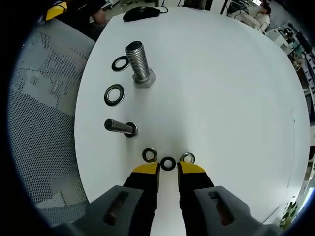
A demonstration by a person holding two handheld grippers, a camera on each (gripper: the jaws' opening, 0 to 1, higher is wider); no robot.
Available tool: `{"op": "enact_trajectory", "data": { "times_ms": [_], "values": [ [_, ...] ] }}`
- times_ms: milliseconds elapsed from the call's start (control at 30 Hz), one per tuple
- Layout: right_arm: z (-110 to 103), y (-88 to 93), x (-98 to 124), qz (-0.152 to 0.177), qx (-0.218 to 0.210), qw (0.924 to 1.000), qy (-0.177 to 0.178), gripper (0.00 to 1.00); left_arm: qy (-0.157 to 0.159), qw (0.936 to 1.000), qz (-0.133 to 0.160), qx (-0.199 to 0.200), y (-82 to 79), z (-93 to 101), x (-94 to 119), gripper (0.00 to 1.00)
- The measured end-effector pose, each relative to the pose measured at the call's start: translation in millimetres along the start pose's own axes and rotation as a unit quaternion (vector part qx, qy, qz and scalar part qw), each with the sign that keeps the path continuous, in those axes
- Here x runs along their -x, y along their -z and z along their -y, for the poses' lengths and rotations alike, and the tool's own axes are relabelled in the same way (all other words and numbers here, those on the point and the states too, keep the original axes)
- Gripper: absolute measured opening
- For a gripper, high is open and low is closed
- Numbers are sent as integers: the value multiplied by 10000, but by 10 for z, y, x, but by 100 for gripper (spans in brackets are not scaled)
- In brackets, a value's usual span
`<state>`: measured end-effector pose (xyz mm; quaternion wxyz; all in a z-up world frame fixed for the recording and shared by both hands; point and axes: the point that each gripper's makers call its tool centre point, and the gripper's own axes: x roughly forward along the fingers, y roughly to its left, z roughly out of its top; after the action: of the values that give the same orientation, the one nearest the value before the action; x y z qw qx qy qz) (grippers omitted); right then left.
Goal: Place the washer onto the threaded stud by aligning its center hole with the stud, sliding it down to the base, and recovering from edge contact or off-axis alignment until the washer reaches the visible bottom stop.
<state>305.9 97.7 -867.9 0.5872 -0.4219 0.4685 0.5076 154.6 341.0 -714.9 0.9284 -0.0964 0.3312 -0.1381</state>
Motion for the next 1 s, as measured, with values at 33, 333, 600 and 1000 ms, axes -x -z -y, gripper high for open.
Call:
{"op": "enact_trajectory", "data": {
  "times_ms": [33, 333, 600, 1000],
  "values": [
    [5, -5, -4, 14, -6, 10000, 3, 16, 0, 10000, 1, 0, 0, -5, -1, 0],
    [-14, -32, 9, 166, -163, 9997, 67, 14, 10, 10000, -5, -7, -1, 8, 3, 0],
    [-69, -1, 44, 181, -365, 9991, 75, 14, 13, 10000, 5, -6, -1, 19, 13, 0],
    [-261, -90, 287, 570, -593, 9966, -88, 14, 19, 10000, 21, 0, -3, 17, 14, 0]
  ]
}}
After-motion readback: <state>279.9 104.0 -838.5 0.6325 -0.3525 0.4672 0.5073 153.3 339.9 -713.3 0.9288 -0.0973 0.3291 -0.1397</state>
